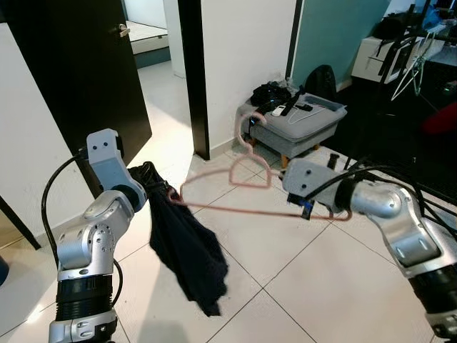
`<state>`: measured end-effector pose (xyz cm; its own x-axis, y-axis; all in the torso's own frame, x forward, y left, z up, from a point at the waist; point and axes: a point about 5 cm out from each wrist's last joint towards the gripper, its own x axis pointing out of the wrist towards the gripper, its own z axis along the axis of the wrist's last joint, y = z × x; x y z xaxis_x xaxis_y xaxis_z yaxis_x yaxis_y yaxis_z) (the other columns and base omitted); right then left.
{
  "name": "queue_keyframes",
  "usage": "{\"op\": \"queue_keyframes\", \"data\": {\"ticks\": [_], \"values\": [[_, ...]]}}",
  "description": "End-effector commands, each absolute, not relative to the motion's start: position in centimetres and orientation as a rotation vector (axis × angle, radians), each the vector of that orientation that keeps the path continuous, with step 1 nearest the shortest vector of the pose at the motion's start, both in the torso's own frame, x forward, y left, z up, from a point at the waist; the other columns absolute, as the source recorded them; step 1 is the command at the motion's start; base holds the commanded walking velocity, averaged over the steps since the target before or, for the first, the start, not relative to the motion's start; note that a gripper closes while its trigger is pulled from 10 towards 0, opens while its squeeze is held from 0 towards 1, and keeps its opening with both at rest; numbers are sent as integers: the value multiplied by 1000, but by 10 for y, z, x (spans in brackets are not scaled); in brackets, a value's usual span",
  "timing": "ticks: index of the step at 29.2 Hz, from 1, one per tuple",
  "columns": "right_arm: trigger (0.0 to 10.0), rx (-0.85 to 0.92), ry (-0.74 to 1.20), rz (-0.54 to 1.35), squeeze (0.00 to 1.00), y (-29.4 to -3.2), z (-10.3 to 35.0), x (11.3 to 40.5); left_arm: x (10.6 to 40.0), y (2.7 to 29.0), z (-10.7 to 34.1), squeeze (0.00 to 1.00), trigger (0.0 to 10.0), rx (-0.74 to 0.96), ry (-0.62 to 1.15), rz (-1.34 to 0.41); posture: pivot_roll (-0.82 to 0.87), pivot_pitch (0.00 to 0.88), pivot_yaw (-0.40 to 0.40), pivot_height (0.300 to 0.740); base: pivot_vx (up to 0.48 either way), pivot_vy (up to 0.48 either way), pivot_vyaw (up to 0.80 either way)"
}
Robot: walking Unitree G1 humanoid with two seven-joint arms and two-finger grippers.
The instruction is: Hang hanger
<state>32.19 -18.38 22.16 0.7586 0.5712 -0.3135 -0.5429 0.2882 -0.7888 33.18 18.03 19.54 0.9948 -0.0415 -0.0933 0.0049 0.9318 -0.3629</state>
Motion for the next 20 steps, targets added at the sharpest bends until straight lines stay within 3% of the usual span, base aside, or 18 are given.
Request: {"op": "queue_keyframes", "data": {"ticks": [1, 20], "values": [[10000, -1035, -56, 741, 0, -181, 228, 323, 331, 177, 203, 0, 10000, -381, 72, -38, -68, 0, 52, 740, 0, 0, 0], [10000, -1025, -168, 668, 0, -174, 251, 329, 332, 172, 203, 0, 10000, -398, 77, -50, -66, 0, 50, 740, 0, 0, 0]]}}
